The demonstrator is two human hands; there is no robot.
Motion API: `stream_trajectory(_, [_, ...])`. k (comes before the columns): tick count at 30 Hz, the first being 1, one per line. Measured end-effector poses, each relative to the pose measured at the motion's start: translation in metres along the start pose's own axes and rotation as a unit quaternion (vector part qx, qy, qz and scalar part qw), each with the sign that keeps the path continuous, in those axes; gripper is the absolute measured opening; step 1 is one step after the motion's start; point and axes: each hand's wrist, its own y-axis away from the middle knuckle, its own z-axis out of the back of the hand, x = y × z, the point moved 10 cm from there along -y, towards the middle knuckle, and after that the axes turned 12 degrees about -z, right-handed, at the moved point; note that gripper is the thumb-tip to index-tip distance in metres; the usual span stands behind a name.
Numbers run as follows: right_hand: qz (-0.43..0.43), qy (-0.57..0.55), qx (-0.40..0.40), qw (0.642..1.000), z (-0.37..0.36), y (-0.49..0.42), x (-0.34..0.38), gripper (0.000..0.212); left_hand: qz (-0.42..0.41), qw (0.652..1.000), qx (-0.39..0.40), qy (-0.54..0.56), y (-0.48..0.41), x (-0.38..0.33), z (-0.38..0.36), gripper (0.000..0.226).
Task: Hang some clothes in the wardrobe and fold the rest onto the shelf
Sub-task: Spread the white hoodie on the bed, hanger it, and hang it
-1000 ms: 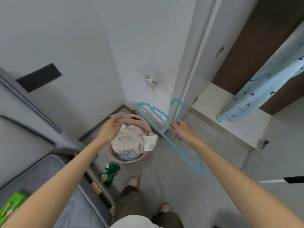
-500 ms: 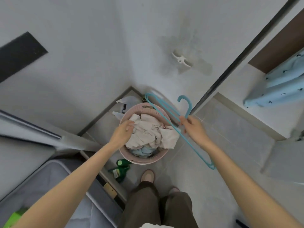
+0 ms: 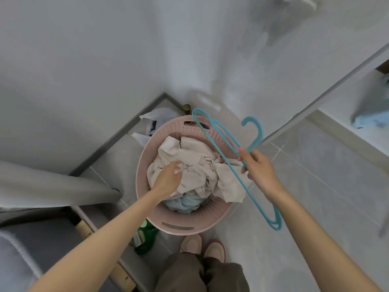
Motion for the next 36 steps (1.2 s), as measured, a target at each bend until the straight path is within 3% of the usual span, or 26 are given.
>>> stream_trajectory(7, [0.029,0.013,-0.009,0.999,-0.021,-0.053,-0.038,0.029,-0.096,0.979,0.024,-0.179,-0.088,0.046,-0.048,0.054])
stream_trajectory(13, [0.049,0.033,-0.017,0.998,-0.021,-0.067,-0.053,0.031,-0.14,0.916,0.084,-0.367,-0.128,0.05,-0.084,0.068])
stream_trajectory(17, [0.053,0.018,-0.022,0.998,-0.014,-0.063,-0.057,0.03,-0.18,0.868,0.067,-0.457,-0.127,0.043,-0.089,0.054])
stream_trajectory(25, [0.055,-0.007,-0.037,0.998,0.013,-0.025,-0.053,0.03,-0.254,0.936,-0.051,-0.238,-0.09,-0.022,-0.044,0.01])
stream_trajectory(33, [0.096,-0.032,-0.093,0.99,0.054,0.076,-0.043,0.025,-0.323,0.933,-0.123,-0.102,-0.002,-0.123,0.0,0.026])
stream_trajectory(36, [0.112,-0.03,-0.112,0.987,0.066,0.125,-0.034,0.018,-0.373,0.916,-0.142,-0.036,0.044,-0.179,0.033,0.028])
